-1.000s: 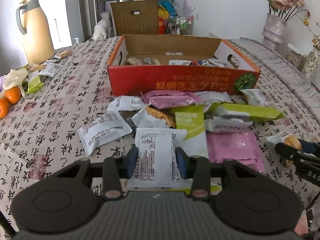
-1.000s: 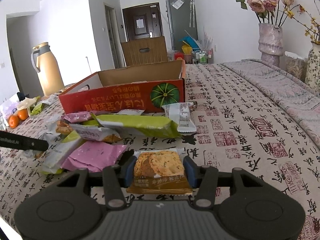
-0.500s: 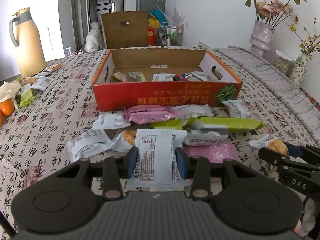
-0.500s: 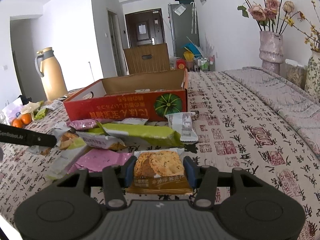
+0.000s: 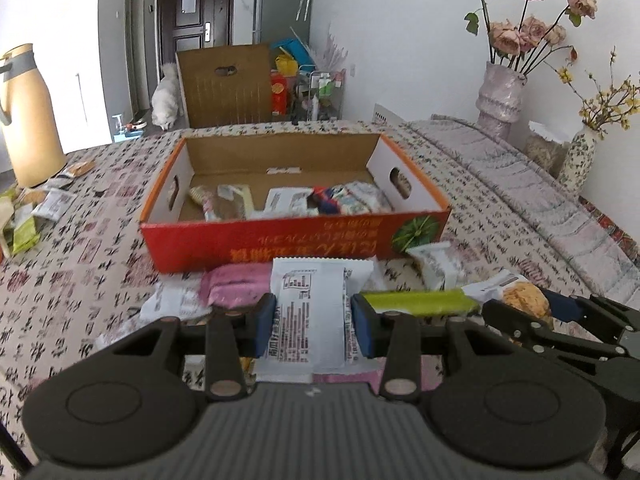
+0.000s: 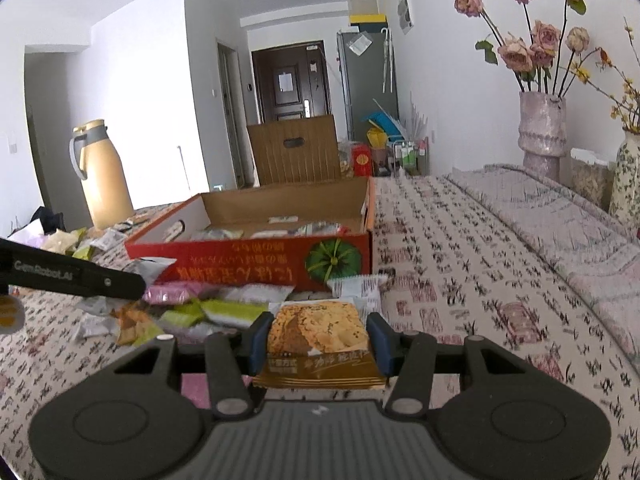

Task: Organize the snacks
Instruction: 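Lift both held packets and carry them over the open cardboard box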

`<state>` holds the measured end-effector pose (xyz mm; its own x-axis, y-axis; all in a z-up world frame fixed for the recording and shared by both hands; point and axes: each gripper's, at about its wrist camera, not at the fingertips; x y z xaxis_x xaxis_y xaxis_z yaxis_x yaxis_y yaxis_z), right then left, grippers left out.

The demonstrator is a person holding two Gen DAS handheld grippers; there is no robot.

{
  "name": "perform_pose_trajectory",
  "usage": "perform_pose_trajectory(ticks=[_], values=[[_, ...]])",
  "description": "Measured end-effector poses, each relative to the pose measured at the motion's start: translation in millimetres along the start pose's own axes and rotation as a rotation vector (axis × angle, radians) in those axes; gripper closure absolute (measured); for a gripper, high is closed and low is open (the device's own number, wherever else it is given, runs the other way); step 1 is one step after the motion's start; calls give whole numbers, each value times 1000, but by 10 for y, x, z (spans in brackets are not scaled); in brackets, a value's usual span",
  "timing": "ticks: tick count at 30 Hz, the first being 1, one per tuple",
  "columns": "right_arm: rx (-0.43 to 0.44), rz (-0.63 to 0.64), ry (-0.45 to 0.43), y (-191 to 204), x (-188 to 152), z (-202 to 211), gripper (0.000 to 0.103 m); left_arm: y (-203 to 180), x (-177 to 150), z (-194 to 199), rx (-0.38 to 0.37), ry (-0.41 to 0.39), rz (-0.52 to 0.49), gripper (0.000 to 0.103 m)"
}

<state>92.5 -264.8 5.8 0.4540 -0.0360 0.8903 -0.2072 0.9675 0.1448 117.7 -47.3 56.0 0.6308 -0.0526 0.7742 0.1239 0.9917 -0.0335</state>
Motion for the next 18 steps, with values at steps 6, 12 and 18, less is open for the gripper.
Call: perform_pose_trajectory(ticks=[6, 12, 18], values=[[2, 9, -37, -33, 207, -115, 53, -49, 212, -93, -1, -25, 2, 62], [10, 19, -62, -58, 448, -331, 53, -44, 443, -240, 9, -39, 3, 62], [17, 45, -63, -49, 650, -615, 53, -32, 663, -486, 15, -36, 1, 62]])
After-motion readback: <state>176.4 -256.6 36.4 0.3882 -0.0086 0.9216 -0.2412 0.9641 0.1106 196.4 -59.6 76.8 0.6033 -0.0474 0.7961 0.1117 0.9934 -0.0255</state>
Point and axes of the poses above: each gripper's, at about its wrist camera, not at the fingertips, and z roughly against the way its jaws point, y to its left, x to its top, and after that the axes turned 2 degrees about x, right-handed
